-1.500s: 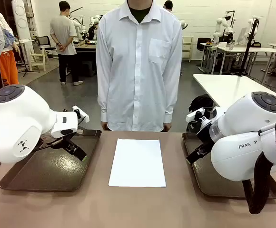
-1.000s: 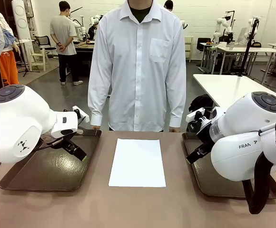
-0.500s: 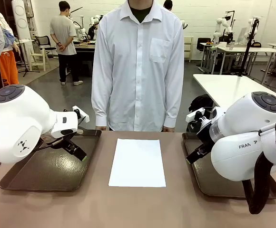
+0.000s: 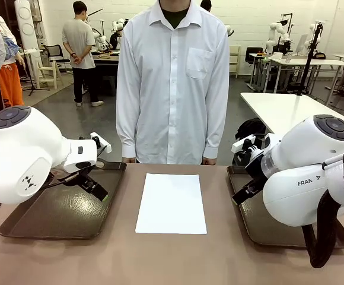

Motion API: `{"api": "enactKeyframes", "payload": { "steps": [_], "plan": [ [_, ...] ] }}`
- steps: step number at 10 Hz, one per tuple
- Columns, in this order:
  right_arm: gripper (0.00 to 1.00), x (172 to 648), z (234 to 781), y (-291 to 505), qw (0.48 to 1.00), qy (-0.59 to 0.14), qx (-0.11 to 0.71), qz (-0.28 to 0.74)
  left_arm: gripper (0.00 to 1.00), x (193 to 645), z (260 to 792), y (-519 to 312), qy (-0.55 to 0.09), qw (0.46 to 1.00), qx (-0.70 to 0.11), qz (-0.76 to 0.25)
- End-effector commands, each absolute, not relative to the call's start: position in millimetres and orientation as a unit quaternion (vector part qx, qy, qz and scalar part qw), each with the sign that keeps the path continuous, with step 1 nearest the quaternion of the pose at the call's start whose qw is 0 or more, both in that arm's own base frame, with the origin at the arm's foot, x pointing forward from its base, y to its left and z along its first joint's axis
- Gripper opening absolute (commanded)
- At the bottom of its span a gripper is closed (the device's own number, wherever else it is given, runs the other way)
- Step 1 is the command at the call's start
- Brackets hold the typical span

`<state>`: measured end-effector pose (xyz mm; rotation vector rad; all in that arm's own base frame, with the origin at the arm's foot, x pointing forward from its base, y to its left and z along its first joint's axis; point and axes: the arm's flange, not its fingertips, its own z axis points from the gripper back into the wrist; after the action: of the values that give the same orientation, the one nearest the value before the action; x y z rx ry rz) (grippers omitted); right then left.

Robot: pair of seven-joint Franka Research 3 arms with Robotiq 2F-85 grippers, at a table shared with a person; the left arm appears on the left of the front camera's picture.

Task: Sort the A4 documents.
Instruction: Receive the A4 Paper.

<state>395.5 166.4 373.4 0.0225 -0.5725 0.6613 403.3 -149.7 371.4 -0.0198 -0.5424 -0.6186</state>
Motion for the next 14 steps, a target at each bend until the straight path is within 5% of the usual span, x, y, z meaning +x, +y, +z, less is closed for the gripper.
{"api": "enactKeyframes", "payload": {
  "steps": [1,4,7,14],
  "plan": [
    [1.00,395,373,166,0.906,-0.277,0.011,0.320,1.00,403,371,-150,-0.264,0.916,-0.010,-0.301],
    [1.00,379,401,145,0.894,-0.297,0.055,0.331,1.00,399,385,-132,-0.288,0.911,-0.025,-0.295],
    [1.00,371,434,100,0.874,-0.306,0.151,0.345,1.00,378,432,-99,-0.295,0.888,-0.127,-0.330],
    [1.00,340,503,24,0.858,-0.371,0.164,0.315,1.00,325,504,-35,-0.341,0.866,-0.157,-0.329]
  ]
}}
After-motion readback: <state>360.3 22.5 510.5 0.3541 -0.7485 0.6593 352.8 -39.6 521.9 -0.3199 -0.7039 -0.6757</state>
